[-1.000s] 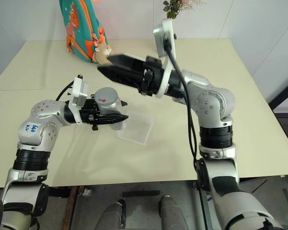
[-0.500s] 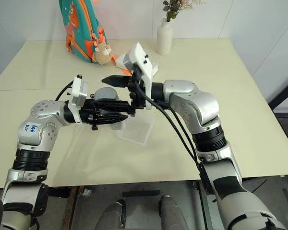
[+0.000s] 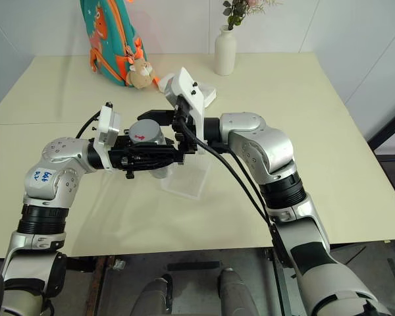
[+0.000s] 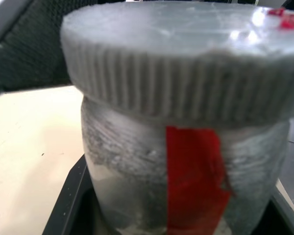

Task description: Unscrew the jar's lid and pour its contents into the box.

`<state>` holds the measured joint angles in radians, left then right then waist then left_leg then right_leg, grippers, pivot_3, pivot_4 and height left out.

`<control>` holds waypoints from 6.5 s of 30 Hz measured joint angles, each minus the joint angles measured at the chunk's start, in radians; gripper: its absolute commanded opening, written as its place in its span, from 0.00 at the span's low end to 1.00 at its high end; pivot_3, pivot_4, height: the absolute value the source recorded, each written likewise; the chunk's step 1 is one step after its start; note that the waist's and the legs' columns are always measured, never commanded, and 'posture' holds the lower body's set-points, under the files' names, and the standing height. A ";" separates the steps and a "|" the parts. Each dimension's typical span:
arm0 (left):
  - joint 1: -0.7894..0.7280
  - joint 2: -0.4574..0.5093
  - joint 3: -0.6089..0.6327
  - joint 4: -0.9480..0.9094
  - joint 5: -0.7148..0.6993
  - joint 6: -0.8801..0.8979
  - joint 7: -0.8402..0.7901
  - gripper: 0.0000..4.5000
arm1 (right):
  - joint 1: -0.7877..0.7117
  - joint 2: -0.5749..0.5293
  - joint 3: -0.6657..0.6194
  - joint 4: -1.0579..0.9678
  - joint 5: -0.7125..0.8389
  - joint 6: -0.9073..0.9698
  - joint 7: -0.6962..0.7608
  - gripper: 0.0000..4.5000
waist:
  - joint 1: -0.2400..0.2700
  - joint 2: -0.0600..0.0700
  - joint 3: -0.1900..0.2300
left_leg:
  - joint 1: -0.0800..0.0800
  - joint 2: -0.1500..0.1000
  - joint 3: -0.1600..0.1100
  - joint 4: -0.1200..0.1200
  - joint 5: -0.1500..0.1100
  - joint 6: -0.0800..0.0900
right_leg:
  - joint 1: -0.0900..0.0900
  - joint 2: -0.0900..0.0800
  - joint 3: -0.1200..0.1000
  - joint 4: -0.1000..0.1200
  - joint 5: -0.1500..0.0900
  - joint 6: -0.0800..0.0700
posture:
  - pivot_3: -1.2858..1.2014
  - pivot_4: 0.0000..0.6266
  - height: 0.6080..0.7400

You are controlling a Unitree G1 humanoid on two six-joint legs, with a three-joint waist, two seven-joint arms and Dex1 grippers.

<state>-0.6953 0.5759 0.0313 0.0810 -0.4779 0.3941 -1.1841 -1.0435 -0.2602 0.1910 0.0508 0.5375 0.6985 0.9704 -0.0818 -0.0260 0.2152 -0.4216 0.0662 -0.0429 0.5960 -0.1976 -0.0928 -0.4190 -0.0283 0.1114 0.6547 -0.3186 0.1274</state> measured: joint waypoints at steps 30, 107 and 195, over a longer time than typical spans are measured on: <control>0.002 0.001 0.007 -0.003 -0.008 0.000 0.004 0.44 | -0.002 0.070 -0.262 -0.048 0.253 0.140 -0.160 0.68 | 0.002 0.000 0.000 | 0.000 0.000 0.000 0.000 0.000 0.000 | 0.000 0.000 0.000 0.000 0.000 0.000 | 0.52 0.24 1.00; -0.504 0.142 -0.763 0.596 1.985 -0.840 2.178 0.44 | 0.752 -0.478 -0.354 -0.552 0.109 -0.127 -0.227 0.98 | 0.061 -0.003 0.002 | -0.001 -0.001 0.005 0.007 -0.002 0.000 | 0.006 0.000 0.005 -0.011 0.006 0.011 | 0.52 0.24 1.00; 0.684 0.333 0.478 -0.264 -0.061 -0.244 0.214 1.00 | 0.566 -0.562 -0.245 -0.111 -0.066 -0.395 0.234 1.00 | 0.016 -0.005 0.000 | 0.004 0.001 0.023 0.009 -0.003 0.007 | 0.006 -0.003 0.017 -0.018 0.005 -0.014 | 0.52 0.24 1.00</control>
<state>-0.0111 0.9093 0.5089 -0.1830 -0.5392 0.1497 -0.9705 -0.4779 -0.8218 -0.0537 -0.0601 0.4717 0.3034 1.2043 -0.0657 -0.0310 0.2149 -0.4172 0.0673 -0.0200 0.6052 -0.2003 -0.0857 -0.4134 -0.0315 0.1288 0.6364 -0.3138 0.1139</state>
